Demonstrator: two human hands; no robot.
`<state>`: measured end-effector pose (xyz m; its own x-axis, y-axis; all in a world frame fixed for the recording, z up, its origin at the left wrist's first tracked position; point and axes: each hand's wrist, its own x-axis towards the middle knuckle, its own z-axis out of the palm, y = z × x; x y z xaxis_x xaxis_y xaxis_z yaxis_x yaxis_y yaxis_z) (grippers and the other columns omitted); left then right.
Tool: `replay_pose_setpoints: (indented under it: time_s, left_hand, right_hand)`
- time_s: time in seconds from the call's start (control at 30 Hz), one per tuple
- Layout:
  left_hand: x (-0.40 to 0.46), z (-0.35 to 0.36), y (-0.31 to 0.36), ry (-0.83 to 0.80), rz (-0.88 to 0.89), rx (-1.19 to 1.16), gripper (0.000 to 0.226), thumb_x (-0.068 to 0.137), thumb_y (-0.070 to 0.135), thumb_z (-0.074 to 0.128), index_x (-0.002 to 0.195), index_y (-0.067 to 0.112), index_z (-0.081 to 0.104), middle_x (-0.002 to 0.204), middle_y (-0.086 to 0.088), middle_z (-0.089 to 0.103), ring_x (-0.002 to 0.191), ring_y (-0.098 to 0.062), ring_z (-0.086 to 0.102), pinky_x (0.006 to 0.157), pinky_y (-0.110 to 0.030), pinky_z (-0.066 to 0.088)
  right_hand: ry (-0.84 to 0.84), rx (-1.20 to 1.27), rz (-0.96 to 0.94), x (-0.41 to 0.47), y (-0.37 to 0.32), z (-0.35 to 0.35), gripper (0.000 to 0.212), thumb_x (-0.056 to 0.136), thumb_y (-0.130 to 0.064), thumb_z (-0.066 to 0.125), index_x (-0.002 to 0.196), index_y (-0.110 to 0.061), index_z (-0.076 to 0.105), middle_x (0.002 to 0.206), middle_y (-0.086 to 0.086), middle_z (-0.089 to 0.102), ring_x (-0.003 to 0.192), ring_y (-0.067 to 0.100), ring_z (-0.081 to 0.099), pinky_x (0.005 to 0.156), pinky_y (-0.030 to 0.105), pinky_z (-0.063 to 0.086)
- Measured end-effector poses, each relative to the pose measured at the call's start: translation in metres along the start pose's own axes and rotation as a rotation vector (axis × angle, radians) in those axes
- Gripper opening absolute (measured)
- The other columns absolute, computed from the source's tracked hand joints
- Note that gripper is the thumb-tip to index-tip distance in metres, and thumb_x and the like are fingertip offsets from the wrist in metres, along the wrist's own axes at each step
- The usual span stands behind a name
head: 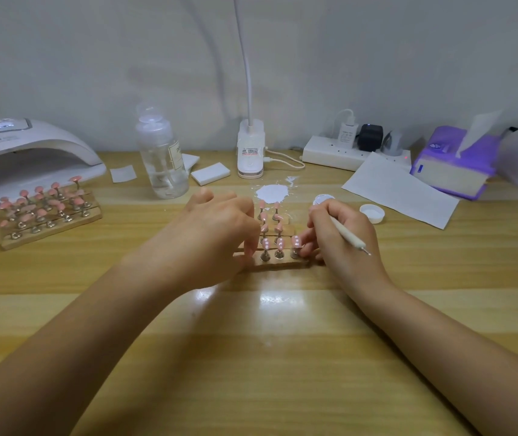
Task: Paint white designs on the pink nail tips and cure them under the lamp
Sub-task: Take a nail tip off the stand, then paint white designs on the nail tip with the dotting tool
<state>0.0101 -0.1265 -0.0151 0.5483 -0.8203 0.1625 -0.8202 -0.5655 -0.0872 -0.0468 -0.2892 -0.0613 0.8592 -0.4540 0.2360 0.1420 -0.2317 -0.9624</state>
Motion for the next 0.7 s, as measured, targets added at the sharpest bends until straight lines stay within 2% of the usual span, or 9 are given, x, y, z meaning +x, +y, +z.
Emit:
replay_pose_setpoints:
  time_s: [0.1, 0.2, 0.3, 0.37, 0.4, 0.5, 0.6, 0.7]
  left_hand:
    - [-0.001, 0.000, 0.001, 0.050, 0.045, -0.012, 0.015, 0.084, 0.034, 0.056, 0.075, 0.036, 0.044, 0.087, 0.015, 0.039, 0.089, -0.003, 0.038, 0.075, -0.022, 0.013]
    - [-0.003, -0.004, -0.001, 0.102, 0.131, -0.087, 0.018, 0.077, 0.029, 0.061, 0.069, 0.036, 0.046, 0.084, 0.015, 0.047, 0.078, -0.001, 0.040, 0.075, -0.022, 0.022]
    - [-0.005, -0.017, 0.000, 0.145, 0.165, -0.347, 0.020, 0.068, 0.017, 0.067, 0.066, 0.031, 0.052, 0.074, 0.011, 0.057, 0.065, -0.003, 0.051, 0.064, -0.023, 0.044]
    - [-0.007, -0.025, 0.005, 0.211, 0.201, -0.544, 0.020, 0.069, 0.015, 0.070, 0.069, 0.029, 0.055, 0.072, 0.008, 0.064, 0.062, -0.005, 0.059, 0.057, -0.028, 0.052]
    - [-0.008, -0.028, 0.009, 0.211, 0.225, -0.644, 0.022, 0.071, 0.013, 0.072, 0.071, 0.028, 0.056, 0.074, 0.007, 0.066, 0.061, -0.005, 0.063, 0.056, -0.027, 0.053]
    - [-0.011, -0.032, 0.025, 0.108, 0.307, -0.940, 0.018, 0.074, 0.004, 0.074, 0.077, 0.018, 0.062, 0.076, 0.002, 0.069, 0.055, -0.005, 0.065, 0.054, -0.019, 0.052]
    - [-0.010, -0.026, 0.038, -0.044, 0.341, -1.198, 0.018, 0.079, 0.003, 0.069, 0.092, 0.014, 0.068, 0.077, 0.001, 0.068, 0.053, -0.006, 0.063, 0.055, -0.021, 0.053]
    - [-0.006, -0.012, 0.048, -0.152, 0.314, -1.294, 0.024, 0.080, 0.003, 0.067, 0.102, 0.012, 0.069, 0.080, -0.004, 0.070, 0.056, -0.013, 0.061, 0.054, -0.021, 0.053]
  right_hand:
    - [0.007, -0.028, -0.004, 0.000, 0.000, -0.001, 0.028, 0.085, -0.017, 0.047, 0.057, -0.019, 0.048, 0.047, -0.002, 0.062, 0.042, 0.007, 0.058, 0.041, 0.012, 0.039]
    - [0.004, -0.039, -0.005, 0.001, 0.000, -0.001, 0.028, 0.086, -0.017, 0.047, 0.057, -0.019, 0.048, 0.048, -0.002, 0.062, 0.042, 0.006, 0.058, 0.041, 0.011, 0.038]
    - [0.014, -0.019, 0.013, 0.001, 0.000, -0.001, 0.030, 0.088, -0.018, 0.047, 0.058, -0.018, 0.048, 0.047, 0.000, 0.061, 0.041, 0.008, 0.056, 0.041, 0.013, 0.038]
    - [0.041, 0.020, 0.021, 0.001, 0.001, -0.002, 0.032, 0.090, -0.021, 0.048, 0.059, -0.016, 0.049, 0.046, 0.001, 0.058, 0.040, 0.008, 0.050, 0.041, 0.015, 0.038]
    - [0.067, 0.036, 0.024, 0.002, 0.000, -0.003, 0.032, 0.091, -0.023, 0.048, 0.060, -0.015, 0.049, 0.044, 0.000, 0.054, 0.039, 0.006, 0.046, 0.042, 0.015, 0.037]
    - [0.144, 0.147, 0.053, 0.006, -0.004, -0.009, 0.035, 0.094, -0.025, 0.045, 0.062, -0.014, 0.050, 0.038, -0.008, 0.040, 0.034, 0.002, 0.034, 0.037, 0.013, 0.030]
    - [0.202, 0.282, 0.067, 0.017, -0.010, -0.022, 0.042, 0.096, -0.026, 0.041, 0.057, -0.015, 0.052, 0.033, -0.008, 0.035, 0.031, 0.004, 0.029, 0.034, 0.013, 0.025]
    - [0.211, 0.311, 0.098, 0.028, -0.011, -0.036, 0.051, 0.098, -0.036, 0.035, 0.057, -0.018, 0.059, 0.030, -0.006, 0.031, 0.030, 0.007, 0.027, 0.036, 0.014, 0.024]
